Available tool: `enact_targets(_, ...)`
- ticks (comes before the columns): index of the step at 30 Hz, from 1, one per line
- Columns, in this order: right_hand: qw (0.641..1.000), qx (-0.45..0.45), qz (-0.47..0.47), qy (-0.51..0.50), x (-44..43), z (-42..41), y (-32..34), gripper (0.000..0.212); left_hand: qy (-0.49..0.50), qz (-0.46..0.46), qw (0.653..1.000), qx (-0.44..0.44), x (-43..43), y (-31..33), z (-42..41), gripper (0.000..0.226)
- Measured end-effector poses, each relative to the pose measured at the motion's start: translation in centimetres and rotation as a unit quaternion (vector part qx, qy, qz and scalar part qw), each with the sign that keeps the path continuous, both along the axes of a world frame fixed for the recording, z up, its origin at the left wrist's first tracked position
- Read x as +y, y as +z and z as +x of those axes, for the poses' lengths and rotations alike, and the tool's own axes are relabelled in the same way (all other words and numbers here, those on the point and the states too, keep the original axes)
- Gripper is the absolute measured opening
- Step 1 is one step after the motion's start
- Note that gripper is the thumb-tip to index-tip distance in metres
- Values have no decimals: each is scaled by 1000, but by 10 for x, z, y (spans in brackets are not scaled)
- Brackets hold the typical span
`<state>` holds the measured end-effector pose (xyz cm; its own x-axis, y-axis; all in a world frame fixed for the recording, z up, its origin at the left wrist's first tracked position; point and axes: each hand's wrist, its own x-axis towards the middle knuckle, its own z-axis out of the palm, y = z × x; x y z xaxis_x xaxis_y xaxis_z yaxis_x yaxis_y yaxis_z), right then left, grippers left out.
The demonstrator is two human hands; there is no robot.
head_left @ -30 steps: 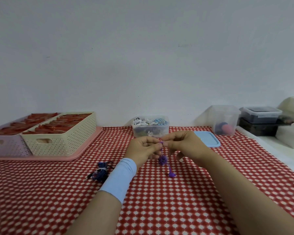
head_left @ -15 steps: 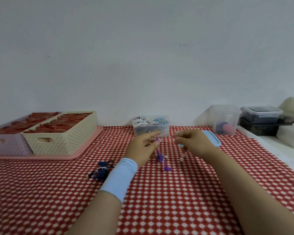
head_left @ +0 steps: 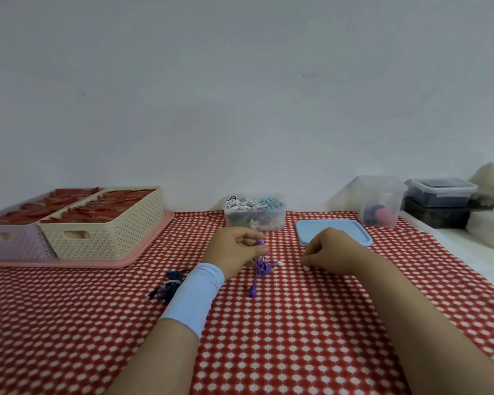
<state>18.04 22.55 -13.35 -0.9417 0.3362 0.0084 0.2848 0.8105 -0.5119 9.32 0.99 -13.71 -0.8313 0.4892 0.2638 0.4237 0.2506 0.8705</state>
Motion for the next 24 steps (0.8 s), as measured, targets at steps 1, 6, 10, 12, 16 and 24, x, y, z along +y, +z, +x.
enact_targets(1, 1000, 1, 4, 4, -1, 0, 0, 8, 1, 2, 1000, -8, -1, 1, 0, 25)
enact_targets(6, 995, 93, -27, 3, -16, -6, 0, 4, 8, 17, 999, -35, -5, 4, -1, 20)
enact_targets(10, 987, 139, -71, 39, -30, -9, 0, 8, 19, 21, 1000, -11, -7, 4, -4, 23)
enact_targets(12, 982, 151, -97, 55, -33, -9, -1, 8, 21, 19, 1000, -6, -8, 3, -6, 22)
enact_targets(16, 975, 155, -134, 82, -36, -9, -1, 4, 36, -12, 999, -6, -10, -2, -12, 18)
enact_targets(24, 974, 138, -145, 104, -44, -12, -2, 4, 56, -236, 967, 85, -19, 8, -12, 50)
